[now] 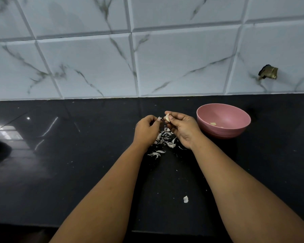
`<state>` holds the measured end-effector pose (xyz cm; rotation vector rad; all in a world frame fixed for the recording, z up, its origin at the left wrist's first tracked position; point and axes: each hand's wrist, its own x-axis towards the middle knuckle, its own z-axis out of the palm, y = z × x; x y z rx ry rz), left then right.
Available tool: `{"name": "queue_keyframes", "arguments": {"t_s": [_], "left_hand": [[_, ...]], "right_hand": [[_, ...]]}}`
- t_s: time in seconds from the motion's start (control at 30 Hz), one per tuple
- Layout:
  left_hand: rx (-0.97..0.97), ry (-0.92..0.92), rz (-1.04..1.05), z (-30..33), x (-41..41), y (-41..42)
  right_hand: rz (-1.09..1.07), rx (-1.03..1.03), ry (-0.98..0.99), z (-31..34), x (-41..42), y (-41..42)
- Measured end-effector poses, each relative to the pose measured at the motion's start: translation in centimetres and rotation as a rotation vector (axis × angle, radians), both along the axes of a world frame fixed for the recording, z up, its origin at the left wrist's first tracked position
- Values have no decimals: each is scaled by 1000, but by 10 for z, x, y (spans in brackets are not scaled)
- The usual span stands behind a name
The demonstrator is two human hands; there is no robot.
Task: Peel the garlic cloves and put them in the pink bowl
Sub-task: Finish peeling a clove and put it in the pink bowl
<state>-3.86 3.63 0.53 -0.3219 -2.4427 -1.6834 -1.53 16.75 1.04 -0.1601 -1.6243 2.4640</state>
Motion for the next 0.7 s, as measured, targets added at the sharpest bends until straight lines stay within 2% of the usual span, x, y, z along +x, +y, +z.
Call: {"name": "queue_keyframes", "arguments": {"t_s": [0.27, 0.5, 0.7], "left_hand": [[-200, 104, -43, 2, 5, -5], [36, 132, -31, 3, 5, -3], [77, 109, 20, 1, 0, -5]], "right_hand": [[-27, 83, -12, -1, -2, -1], [-13, 215, -2, -4, -3, -4], [57, 136, 5, 1, 0, -6]]}}
